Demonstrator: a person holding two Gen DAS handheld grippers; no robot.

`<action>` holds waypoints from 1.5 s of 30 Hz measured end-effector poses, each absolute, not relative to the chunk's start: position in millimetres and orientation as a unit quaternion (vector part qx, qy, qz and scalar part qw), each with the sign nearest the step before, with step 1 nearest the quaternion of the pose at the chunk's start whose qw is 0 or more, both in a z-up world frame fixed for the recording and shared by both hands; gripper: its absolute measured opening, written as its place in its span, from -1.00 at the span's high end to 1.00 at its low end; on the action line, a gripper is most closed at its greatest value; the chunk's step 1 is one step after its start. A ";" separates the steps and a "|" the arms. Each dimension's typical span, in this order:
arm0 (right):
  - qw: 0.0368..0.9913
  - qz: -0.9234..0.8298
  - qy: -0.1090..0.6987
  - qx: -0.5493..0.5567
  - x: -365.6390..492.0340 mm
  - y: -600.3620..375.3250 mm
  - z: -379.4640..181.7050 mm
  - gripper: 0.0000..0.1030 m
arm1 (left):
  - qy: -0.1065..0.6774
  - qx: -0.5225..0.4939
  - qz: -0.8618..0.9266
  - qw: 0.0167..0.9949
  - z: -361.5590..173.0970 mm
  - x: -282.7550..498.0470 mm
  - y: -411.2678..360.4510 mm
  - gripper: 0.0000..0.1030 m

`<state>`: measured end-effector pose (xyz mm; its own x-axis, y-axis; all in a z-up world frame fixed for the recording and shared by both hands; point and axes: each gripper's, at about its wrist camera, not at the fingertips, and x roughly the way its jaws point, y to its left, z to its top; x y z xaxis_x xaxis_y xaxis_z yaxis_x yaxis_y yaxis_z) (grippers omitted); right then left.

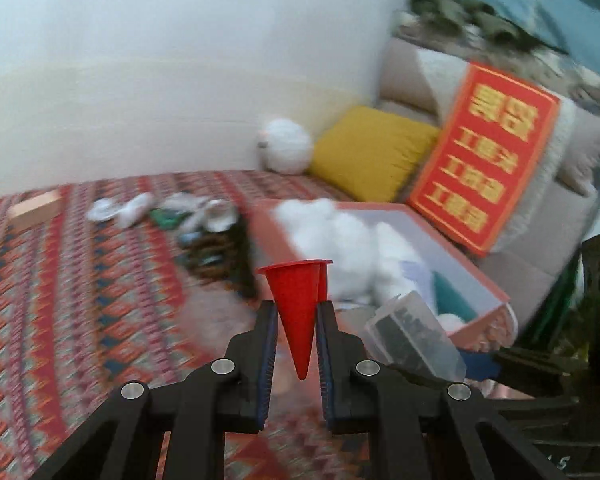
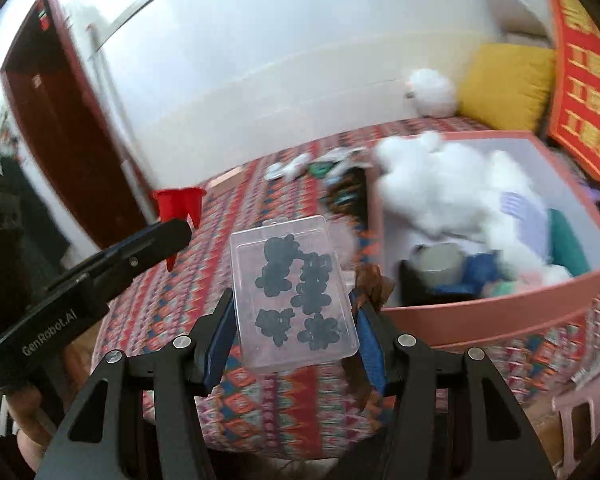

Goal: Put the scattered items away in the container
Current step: 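Grasp the red cone with the left tool while the right grasps the clear plastic box, then lower the red cone and clear plastic box into the pink box and open both tools, then grasp the beige cardboard box with the left tool while the right grasps the white pill bottle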

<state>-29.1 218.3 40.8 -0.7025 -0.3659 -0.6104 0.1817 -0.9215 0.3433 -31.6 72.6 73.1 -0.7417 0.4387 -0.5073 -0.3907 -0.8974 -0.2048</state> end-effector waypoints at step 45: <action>0.164 -0.896 -0.101 0.399 -178.8 107.6 23.9 -0.85 | 0.019 -0.344 0.939 0.007 -12.1 -135.5 -100.7 -0.86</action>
